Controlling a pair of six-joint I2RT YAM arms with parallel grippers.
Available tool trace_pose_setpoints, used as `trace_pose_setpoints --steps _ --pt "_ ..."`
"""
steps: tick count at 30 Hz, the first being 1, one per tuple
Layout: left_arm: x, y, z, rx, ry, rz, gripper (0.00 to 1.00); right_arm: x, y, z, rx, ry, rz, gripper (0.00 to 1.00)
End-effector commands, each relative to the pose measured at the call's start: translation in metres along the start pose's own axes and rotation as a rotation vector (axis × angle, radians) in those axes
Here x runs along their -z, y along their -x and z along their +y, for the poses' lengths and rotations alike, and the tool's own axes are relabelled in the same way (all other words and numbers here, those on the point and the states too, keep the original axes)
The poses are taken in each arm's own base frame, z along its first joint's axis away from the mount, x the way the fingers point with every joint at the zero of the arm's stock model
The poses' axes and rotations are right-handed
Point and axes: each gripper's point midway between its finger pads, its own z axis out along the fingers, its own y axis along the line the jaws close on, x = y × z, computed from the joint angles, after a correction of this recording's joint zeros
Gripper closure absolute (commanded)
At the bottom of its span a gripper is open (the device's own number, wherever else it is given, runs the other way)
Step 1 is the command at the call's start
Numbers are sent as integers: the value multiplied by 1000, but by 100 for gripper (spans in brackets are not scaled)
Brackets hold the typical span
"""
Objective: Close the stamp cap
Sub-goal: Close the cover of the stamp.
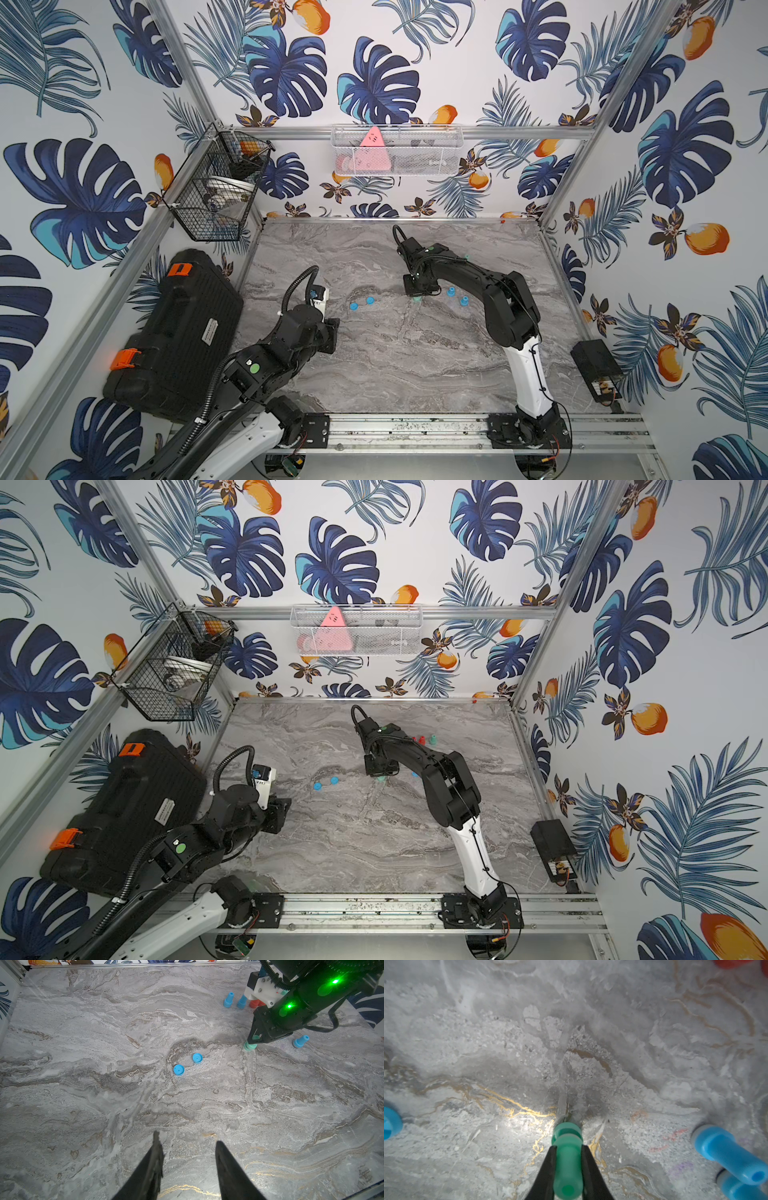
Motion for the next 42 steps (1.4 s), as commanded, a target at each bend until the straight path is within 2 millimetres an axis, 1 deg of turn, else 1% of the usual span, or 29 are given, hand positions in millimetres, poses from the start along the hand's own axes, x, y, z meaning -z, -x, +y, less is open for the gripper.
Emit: trace_pose_setpoints --steps 1,8,12,21,28,35,37,42 --pt "1 1 1 -4 2 -4 54 -2 0 1 3 -5 0 82" --pt "1 1 1 -3 4 -5 54 0 5 2 3 -2 -11 83" --pt "1 1 1 -5 5 -5 54 -5 4 1 6 -10 -6 83" --pt "1 2 1 -4 4 -8 54 -18 -5 -3 7 -32 24 83" --pt "2 2 1 -3 2 -11 54 -21 -11 -6 0 -41 35 83" --pt "2 2 1 -2 1 -12 54 -30 -18 -8 0 -54 53 83" --pt "2 2 1 -3 3 -10 54 -27 -14 -10 0 -61 42 83" --pt "2 2 1 -1 1 -12 54 -11 5 -19 -18 -59 2 84"
